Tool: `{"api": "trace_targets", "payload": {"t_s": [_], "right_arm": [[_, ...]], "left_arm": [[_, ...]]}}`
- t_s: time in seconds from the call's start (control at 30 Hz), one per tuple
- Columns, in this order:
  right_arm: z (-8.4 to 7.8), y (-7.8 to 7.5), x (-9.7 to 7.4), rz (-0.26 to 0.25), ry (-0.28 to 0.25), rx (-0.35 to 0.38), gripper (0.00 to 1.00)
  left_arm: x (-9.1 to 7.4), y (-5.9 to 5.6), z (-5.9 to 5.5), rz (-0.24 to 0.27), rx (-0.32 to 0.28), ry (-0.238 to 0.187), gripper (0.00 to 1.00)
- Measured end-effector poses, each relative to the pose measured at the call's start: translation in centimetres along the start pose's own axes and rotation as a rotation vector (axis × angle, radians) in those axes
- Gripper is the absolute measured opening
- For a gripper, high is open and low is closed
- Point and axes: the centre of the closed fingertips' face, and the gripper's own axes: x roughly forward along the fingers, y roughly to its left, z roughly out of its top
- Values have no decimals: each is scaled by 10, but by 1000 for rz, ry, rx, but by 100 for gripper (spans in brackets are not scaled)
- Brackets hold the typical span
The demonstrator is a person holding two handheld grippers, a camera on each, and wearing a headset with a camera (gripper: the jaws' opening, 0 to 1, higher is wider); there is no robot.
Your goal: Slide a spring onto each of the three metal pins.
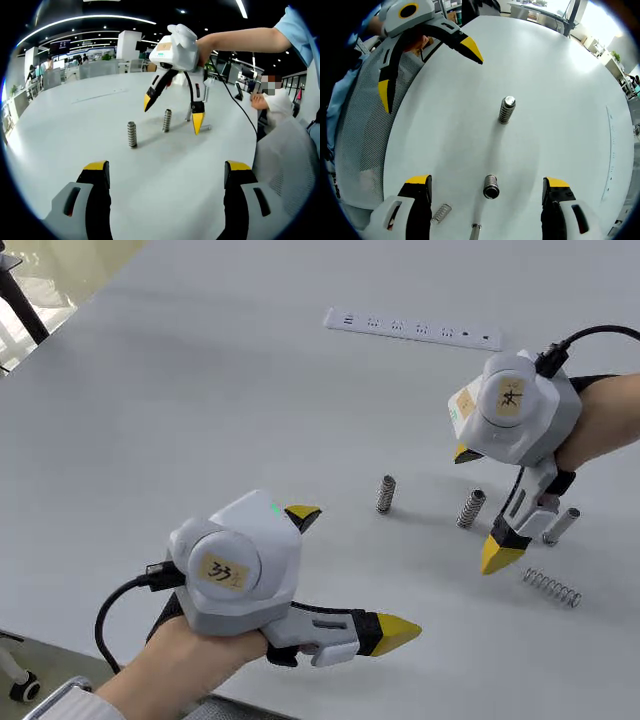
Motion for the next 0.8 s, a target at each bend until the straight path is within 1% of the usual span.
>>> {"api": "trace_targets", "payload": {"t_s": [0.1, 0.2, 0.3, 0.53, 0.6, 0.67, 0.8], "right_arm": [[1, -2, -1, -19, -15, 8, 99], [0, -2, -3, -22, -17, 21, 99], [-1, -2, -4, -31, -29, 22, 99], [-5, 2, -9, -43, -59, 56, 99], [-5, 2, -12, -51, -87, 68, 99], [-5, 3, -15, -58, -121, 106, 99], [-9, 3, -21, -84, -150, 118, 99]], "left_arm": [[0, 1, 0, 3, 2, 1, 94], [-1, 3, 1, 8, 2, -1, 94], [-1, 5, 1, 13, -1, -2, 94], [-4, 7, 1, 16, 7, 5, 94], [-4, 6, 1, 14, 11, 8, 94], [-4, 7, 2, 13, 18, 11, 94], [-5, 8, 4, 13, 27, 13, 94]]}}
